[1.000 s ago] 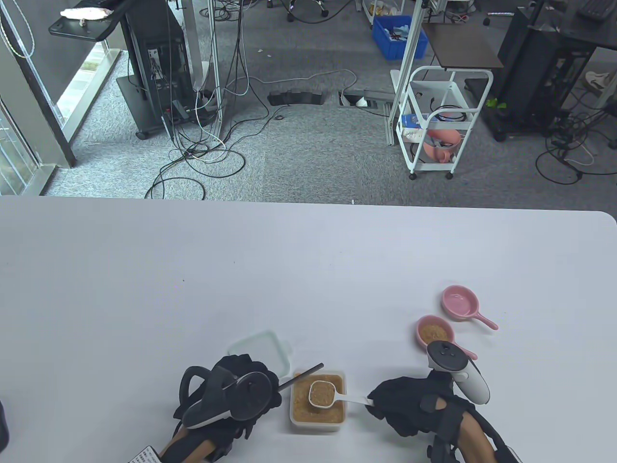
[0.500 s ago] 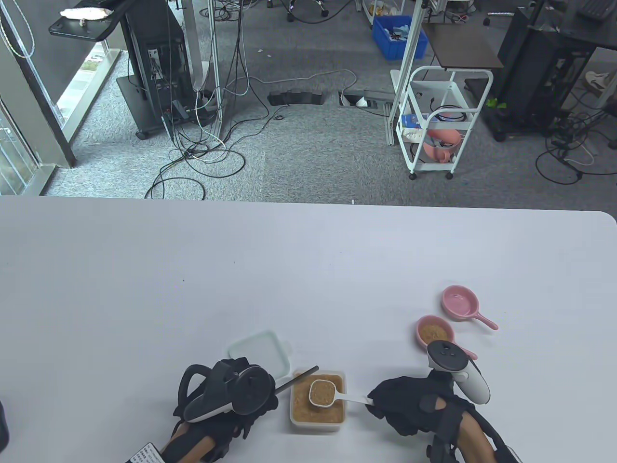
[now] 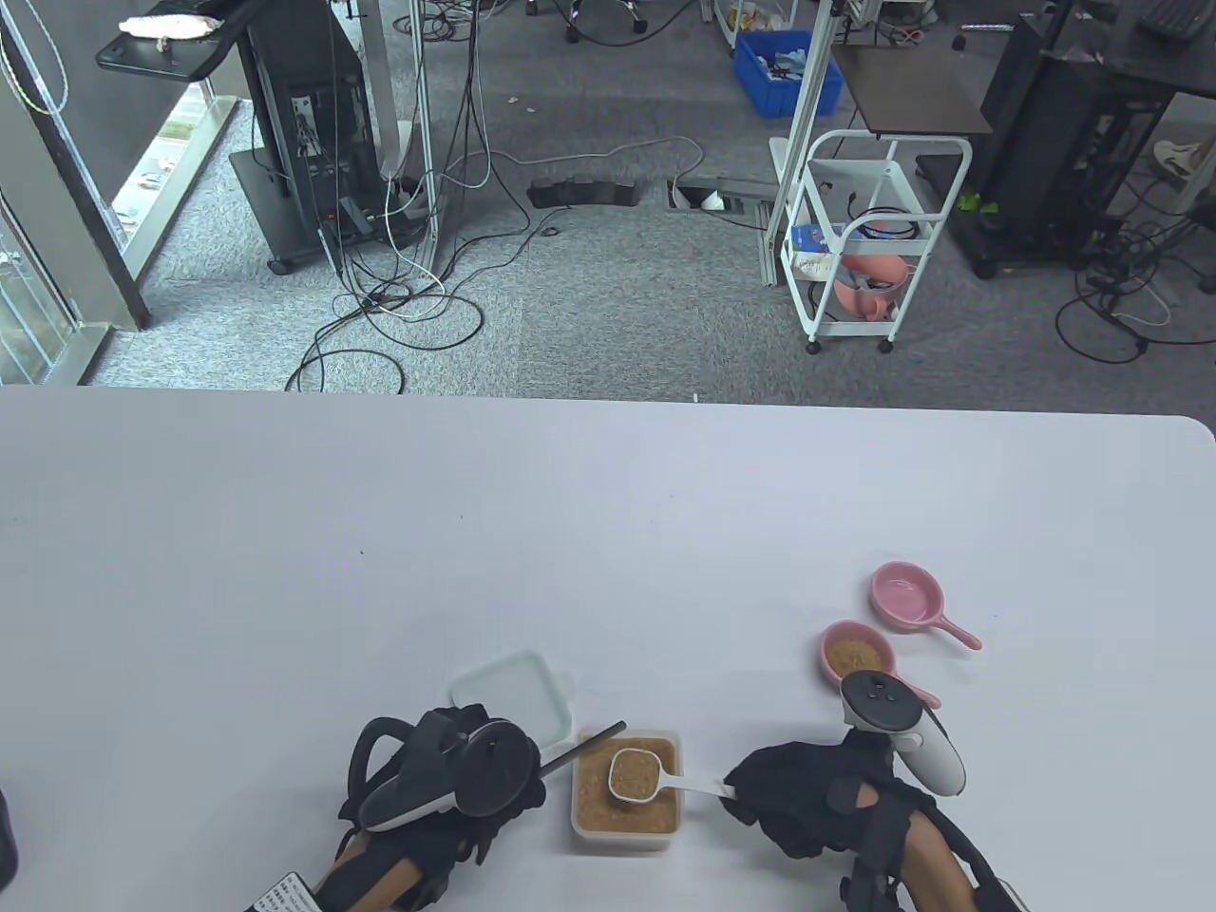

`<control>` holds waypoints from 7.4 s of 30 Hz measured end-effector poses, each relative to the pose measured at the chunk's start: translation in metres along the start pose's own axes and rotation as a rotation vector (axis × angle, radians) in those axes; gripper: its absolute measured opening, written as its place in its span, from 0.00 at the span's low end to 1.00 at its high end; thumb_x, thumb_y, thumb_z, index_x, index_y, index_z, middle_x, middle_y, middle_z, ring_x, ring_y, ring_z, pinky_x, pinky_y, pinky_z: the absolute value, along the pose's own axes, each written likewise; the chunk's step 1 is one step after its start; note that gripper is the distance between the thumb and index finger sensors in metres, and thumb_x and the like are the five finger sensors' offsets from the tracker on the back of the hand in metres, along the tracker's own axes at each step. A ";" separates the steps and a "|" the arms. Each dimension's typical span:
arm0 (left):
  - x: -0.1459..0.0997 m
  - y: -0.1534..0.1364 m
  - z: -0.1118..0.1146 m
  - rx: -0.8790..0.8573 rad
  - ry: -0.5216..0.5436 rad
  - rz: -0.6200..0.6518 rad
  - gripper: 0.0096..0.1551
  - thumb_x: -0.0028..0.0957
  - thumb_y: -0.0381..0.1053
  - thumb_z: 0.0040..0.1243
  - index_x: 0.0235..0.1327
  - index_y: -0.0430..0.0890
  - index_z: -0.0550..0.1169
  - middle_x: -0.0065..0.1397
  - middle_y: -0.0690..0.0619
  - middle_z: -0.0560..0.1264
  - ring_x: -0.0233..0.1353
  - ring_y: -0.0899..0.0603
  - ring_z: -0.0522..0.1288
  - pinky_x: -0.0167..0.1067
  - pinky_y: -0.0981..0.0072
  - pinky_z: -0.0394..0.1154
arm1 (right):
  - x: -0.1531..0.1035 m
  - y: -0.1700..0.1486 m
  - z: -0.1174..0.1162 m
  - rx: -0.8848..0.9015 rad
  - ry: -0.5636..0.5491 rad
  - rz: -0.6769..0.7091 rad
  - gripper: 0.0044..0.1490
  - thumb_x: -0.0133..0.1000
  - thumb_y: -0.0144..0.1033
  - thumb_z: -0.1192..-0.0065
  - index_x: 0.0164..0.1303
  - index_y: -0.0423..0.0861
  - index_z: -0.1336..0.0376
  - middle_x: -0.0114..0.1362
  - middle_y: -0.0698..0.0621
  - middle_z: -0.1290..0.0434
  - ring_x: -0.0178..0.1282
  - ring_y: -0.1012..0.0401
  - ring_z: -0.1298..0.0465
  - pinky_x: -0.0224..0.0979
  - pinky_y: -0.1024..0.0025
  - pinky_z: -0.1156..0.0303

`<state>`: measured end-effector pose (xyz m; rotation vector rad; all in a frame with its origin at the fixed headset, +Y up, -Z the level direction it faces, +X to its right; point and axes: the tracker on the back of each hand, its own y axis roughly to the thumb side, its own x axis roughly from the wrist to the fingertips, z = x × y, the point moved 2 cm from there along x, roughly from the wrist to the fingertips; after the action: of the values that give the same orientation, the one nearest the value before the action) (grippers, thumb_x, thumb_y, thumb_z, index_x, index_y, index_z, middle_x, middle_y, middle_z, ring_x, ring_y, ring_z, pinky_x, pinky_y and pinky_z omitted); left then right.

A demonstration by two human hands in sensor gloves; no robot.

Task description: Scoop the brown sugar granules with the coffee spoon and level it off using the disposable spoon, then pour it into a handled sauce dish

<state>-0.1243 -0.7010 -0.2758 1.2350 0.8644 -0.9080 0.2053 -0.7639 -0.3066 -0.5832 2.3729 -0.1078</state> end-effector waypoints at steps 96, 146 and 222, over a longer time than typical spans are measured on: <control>-0.006 -0.048 -0.012 -0.404 0.002 0.043 0.67 0.36 0.88 0.52 0.85 0.60 0.46 0.90 0.55 0.43 0.92 0.38 0.47 0.82 0.40 0.48 | -0.004 0.005 0.005 0.010 -0.058 0.051 0.28 0.58 0.44 0.40 0.58 0.38 0.29 0.33 0.56 0.20 0.24 0.57 0.23 0.51 0.48 0.27; 0.000 -0.007 0.009 -0.256 -0.124 0.141 0.67 0.37 0.87 0.53 0.85 0.58 0.46 0.90 0.54 0.47 0.91 0.38 0.53 0.82 0.42 0.51 | -0.127 -0.058 0.136 0.249 -0.795 -0.024 0.27 0.58 0.43 0.37 0.58 0.38 0.28 0.33 0.55 0.20 0.24 0.56 0.23 0.53 0.47 0.27; 0.003 -0.008 0.014 -0.217 -0.182 0.118 0.67 0.38 0.87 0.52 0.85 0.57 0.46 0.90 0.54 0.49 0.90 0.37 0.55 0.82 0.43 0.53 | -0.120 0.050 0.090 -0.908 -1.096 -0.239 0.25 0.52 0.40 0.27 0.59 0.44 0.26 0.41 0.48 0.19 0.37 0.50 0.22 0.65 0.42 0.34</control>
<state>-0.1296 -0.7160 -0.2794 0.9893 0.7171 -0.7955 0.3238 -0.6601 -0.3142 -0.9912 1.1661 0.9750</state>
